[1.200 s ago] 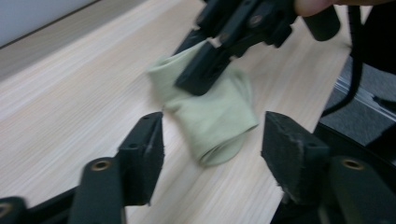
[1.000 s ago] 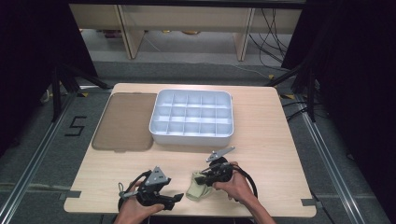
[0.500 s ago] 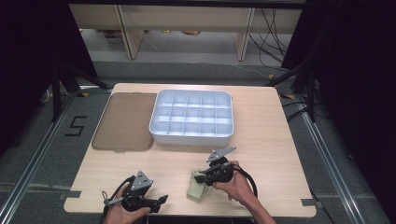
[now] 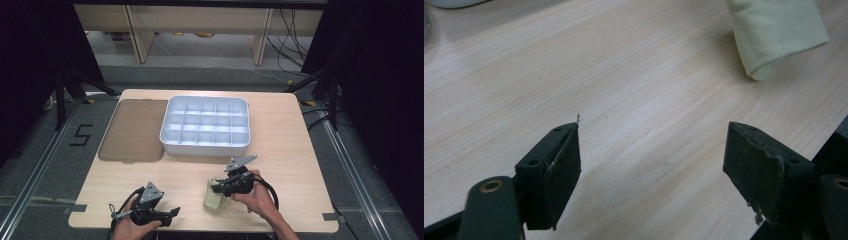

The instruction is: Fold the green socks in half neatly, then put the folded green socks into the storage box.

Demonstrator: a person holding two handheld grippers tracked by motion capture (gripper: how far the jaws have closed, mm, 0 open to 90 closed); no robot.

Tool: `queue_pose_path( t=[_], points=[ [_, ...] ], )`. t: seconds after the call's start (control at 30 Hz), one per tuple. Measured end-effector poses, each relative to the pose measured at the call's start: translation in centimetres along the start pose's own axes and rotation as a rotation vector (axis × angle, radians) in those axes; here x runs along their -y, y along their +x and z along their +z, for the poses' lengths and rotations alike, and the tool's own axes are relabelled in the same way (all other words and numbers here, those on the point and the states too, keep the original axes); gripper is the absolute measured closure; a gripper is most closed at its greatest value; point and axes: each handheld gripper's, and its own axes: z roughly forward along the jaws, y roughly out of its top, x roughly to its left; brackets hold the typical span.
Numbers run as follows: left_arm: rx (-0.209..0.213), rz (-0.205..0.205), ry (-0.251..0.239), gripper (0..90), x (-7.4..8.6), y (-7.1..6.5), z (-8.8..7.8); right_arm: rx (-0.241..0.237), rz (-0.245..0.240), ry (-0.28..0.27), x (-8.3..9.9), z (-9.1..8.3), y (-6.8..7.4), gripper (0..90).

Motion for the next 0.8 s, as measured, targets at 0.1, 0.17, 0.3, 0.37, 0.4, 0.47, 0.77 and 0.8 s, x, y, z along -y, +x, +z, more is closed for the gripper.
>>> queue_pose_path(
  t=[0.1,0.17,0.3,0.37,0.4,0.47,0.77,0.8],
  points=[
    [0.006,-0.005,-0.007,22.3,0.0,0.0,0.0,0.003,-0.004,-0.006,-0.1,-0.2,-0.1,75.9],
    [-0.003,-0.007,-0.011,22.3,0.0,0.0,0.0,0.013,0.007,-0.003,-0.1,-0.4,-0.2,75.9],
    [-0.009,-0.007,-0.005,22.3,0.0,0.2,-0.1,0.021,0.012,-0.001,-0.1,-0.7,-0.3,75.9],
    [-0.009,0.006,-0.002,22.3,0.0,0.3,-0.2,0.018,0.004,0.003,-0.1,-0.8,-0.4,75.9],
    [-0.009,0.015,-0.002,22.3,0.0,0.3,-0.2,0.019,-0.002,0.0,-0.1,-0.8,-0.5,75.9],
    [-0.013,0.007,-0.005,22.3,0.0,0.2,-0.2,0.024,-0.007,0.003,-0.1,-1.0,-0.6,75.8],
    [-0.014,-0.009,-0.017,22.2,0.2,-0.1,0.1,0.043,0.018,0.001,-0.2,-1.7,-0.9,75.9],
    [-0.013,-0.01,-0.014,22.2,0.2,-0.1,0.1,0.045,-0.005,-0.008,-0.3,-1.7,-1.2,75.9]
  ],
)
